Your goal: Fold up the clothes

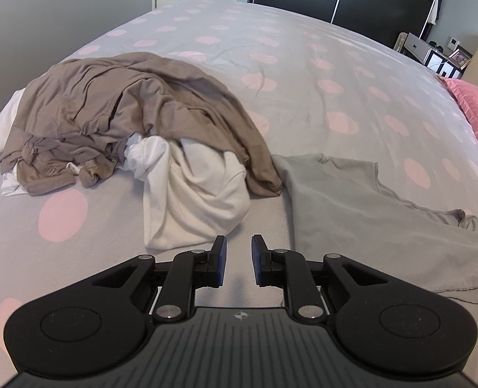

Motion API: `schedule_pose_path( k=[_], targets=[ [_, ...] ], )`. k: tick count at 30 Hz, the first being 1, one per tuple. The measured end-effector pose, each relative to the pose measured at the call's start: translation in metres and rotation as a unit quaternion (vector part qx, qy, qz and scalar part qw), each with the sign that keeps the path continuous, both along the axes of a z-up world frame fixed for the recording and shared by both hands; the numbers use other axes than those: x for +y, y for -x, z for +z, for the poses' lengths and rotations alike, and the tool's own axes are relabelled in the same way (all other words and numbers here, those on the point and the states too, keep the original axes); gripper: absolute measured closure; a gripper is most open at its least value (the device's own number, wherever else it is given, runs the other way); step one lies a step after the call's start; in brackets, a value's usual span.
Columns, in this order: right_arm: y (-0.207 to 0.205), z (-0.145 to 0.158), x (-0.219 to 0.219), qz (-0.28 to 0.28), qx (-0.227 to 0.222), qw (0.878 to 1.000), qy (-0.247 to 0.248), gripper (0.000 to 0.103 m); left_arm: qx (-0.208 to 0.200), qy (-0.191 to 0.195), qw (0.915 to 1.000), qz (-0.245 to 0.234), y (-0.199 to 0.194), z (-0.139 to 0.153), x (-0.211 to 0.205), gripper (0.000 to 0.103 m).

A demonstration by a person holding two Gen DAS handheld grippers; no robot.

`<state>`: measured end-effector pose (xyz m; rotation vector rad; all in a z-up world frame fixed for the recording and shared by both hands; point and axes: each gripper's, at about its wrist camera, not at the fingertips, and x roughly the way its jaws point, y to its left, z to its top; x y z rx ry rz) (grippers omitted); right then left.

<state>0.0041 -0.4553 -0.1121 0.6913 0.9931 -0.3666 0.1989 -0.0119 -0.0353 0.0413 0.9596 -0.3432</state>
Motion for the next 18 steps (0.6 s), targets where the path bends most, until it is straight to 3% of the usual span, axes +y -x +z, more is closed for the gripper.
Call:
schedule_pose_path(
  k=[5, 9, 14, 18],
  targets=[
    [-0.007, -0.013, -0.01, -0.061, -0.009, 0.997, -0.049, 0.074, 0.002, -0.002, 1.0, 0.003, 0.0, -0.002, 0.006, 0.088],
    [-0.015, -0.014, -0.008, -0.078, -0.006, 0.996, -0.047, 0.073, 0.008, -0.007, 0.9999, 0.009, -0.003, -0.007, 0.01, 0.088],
    [-0.016, -0.01, -0.007, -0.082, 0.001, 0.996, -0.034, 0.089, 0.014, -0.006, 0.9998, 0.015, -0.006, -0.011, 0.009, 0.088],
    [-0.006, 0.005, -0.005, -0.078, 0.002, 0.996, -0.037, 0.091, 0.013, -0.002, 0.9999, 0.01, -0.005, -0.01, 0.005, 0.088]
  ],
)
